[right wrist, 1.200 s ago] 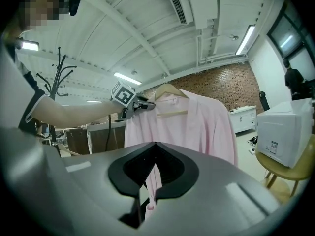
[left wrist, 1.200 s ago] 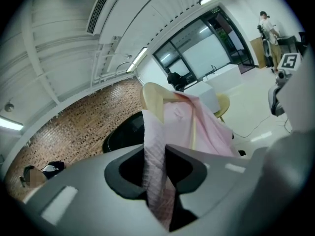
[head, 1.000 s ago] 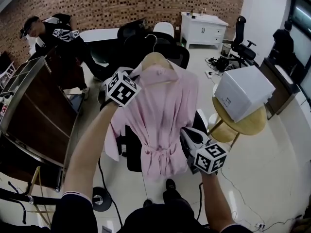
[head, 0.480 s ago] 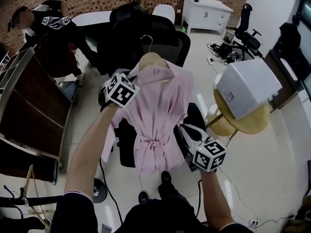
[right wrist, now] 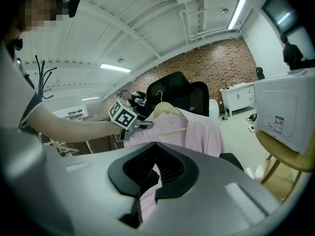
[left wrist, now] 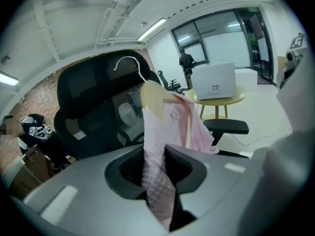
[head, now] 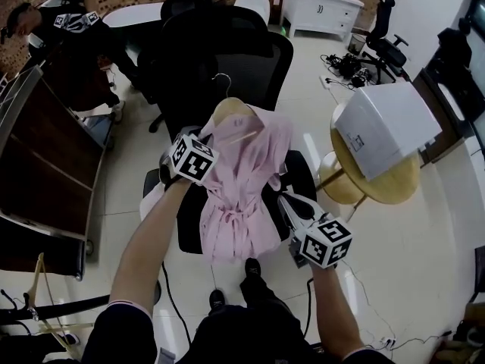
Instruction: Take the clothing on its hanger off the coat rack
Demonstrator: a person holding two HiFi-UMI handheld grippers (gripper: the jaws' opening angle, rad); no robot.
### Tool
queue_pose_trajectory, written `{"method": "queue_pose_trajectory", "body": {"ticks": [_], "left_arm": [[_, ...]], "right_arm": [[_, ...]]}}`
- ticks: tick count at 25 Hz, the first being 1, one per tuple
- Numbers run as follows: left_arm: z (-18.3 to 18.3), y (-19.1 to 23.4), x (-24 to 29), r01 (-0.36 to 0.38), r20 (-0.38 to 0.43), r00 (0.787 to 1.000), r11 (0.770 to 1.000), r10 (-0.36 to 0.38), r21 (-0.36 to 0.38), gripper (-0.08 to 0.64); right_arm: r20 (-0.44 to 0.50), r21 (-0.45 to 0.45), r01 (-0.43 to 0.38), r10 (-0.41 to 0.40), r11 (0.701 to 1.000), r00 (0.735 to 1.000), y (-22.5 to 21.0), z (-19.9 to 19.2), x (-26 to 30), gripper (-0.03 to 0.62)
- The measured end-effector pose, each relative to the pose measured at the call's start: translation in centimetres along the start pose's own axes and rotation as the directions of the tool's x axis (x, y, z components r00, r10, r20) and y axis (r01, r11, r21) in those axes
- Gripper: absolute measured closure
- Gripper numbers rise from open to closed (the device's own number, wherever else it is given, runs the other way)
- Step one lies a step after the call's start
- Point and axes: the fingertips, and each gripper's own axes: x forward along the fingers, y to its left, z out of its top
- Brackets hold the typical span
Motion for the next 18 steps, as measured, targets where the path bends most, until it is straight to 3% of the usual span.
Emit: {"method": "queue_pose_trajectory", "body": {"ticks": [10, 18], "left_arm": [[-6.0, -5.6, 3.6, 0.060, -0.066, 0.996, 0.992, -0.068, -0.112, 0.474], [-12.1, -10.7, 7.3, 0.110, -0.111, 0.983, 0.957, -0.145, -0.270, 0.488]], "right_arm": [[-0.062, 0.016, -0.023, 0.024, 1.000, 0.998, -1.4, -2.0, 0.3, 0.591], [-0.140, 0.022, -0.049, 0.052, 0.999, 0.989, -3.0, -4.8, 1.7, 0.591]]}}
